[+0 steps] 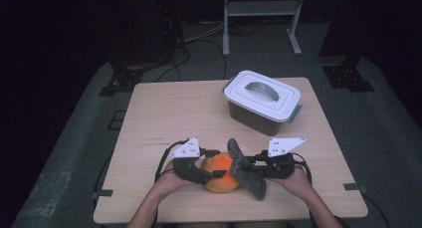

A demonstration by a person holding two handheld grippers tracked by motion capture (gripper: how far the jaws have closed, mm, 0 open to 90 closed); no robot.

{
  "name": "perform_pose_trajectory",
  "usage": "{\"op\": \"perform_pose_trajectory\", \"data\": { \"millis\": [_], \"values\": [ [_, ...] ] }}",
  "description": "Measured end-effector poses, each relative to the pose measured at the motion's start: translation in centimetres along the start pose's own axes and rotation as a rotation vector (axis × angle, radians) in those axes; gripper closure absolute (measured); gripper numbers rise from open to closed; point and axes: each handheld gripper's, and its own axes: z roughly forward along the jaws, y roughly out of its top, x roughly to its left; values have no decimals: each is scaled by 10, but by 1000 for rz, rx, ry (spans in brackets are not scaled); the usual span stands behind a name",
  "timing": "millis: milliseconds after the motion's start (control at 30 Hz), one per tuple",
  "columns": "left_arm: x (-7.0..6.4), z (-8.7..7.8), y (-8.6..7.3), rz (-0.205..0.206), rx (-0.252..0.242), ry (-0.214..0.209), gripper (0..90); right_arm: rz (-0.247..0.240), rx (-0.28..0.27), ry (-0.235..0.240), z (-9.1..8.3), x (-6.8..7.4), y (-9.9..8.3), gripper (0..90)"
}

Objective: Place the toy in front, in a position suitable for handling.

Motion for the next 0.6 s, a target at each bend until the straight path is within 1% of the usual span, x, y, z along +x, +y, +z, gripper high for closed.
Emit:
{"op": "perform_pose_trajectory", "data": {
  "millis": [33, 67, 100, 133, 167, 200, 233, 267, 300, 333, 367, 400, 433, 500, 533, 600],
  "values": [
    [1, 0, 1, -7, 4, -2, 274, 0, 0, 0, 0, 0, 0, 729],
    [1, 0, 0, -11, 11, -4, 241, 3, 4, 2, -1, 0, -1, 731],
    [2, 0, -1, -19, 15, -8, 231, 0, 9, 3, -1, 0, -3, 731],
    [4, 0, -2, -37, 13, -17, 244, 2, 20, 2, -4, -1, -4, 731],
    [3, 0, -3, -23, 16, -13, 299, 3, 27, -1, -4, -1, -4, 731],
    [3, 0, -3, -23, 16, -13, 349, 3, 27, -1, -4, -1, -4, 731],
    [1, 1, -2, -8, 15, -3, 372, 5, 10, -10, -6, -1, -1, 736],
    [1, 3, -1, -11, 14, -4, 373, 5, -8, -13, -7, 0, 1, 736],
    [0, 5, -2, -9, 10, -7, 372, 6, -44, -5, -8, 1, 5, 736],
    [0, 5, -2, -9, 10, -7, 369, 6, -44, -5, -8, 1, 5, 736],
    [-1, 7, -1, -1, 10, -2, 362, 0, -64, 2, -5, 4, 11, 730],
    [-1, 7, -1, 1, 10, 3, 347, -11, -50, -5, -2, 5, 10, 728],
    [-1, 7, 0, 4, 20, 7, 317, -13, -44, -8, 0, 4, 8, 728],
    [0, 5, 0, -11, 24, -1, 259, -1, -33, 0, 0, 2, 3, 730],
    [1, 4, 0, -17, 32, -1, 232, -2, -28, -2, 0, 1, 1, 732],
    [1, 4, -1, -22, 28, -3, 220, 8, -19, -4, -3, 0, 0, 734]
  ]
}}
